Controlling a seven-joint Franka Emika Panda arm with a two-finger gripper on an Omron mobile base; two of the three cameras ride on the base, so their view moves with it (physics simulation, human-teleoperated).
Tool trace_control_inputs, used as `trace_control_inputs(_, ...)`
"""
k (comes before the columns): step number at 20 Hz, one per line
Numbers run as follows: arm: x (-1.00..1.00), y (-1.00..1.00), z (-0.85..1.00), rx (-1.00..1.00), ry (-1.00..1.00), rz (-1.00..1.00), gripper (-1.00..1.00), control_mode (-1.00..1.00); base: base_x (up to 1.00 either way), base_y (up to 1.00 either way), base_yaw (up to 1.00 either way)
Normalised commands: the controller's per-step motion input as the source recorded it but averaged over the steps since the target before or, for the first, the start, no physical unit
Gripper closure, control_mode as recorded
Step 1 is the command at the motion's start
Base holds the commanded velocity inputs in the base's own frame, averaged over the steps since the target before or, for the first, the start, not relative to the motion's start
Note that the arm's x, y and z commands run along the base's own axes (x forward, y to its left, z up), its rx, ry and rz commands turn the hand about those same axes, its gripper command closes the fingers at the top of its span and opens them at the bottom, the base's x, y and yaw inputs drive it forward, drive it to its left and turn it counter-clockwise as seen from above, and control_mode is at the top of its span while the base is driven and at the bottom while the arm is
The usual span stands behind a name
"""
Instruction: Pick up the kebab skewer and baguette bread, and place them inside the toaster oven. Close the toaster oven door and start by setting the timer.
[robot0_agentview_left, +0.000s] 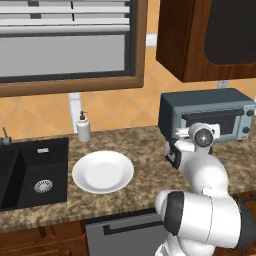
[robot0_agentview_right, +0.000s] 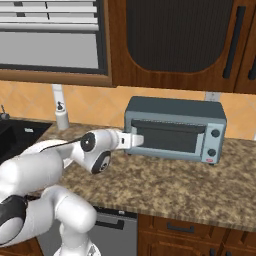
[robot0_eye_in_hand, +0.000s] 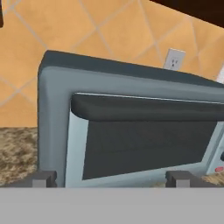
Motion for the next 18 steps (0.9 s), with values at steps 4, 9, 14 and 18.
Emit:
trace_control_inputs(4, -0.67, -0.2, 0.99, 0.12, 0.25, 0.0, -1.0, -1.0, 0.0, 0.0, 0.0)
trace_control_inputs(9, -0.69, -0.03, 0.77, 0.24, 0.26, 0.01, -1.0, -1.0, 0.0, 0.0, 0.0)
trace_control_inputs(14, -0.65, 0.1, 0.06, 0.25, 0.11, 0.08, -1.0, -1.0, 0.0, 0.0, 0.0)
trace_control_inputs(18, -0.39, 0.31, -0.45, 0.16, 0.01, 0.07, -1.0, -1.0, 0.0, 0.0, 0.0)
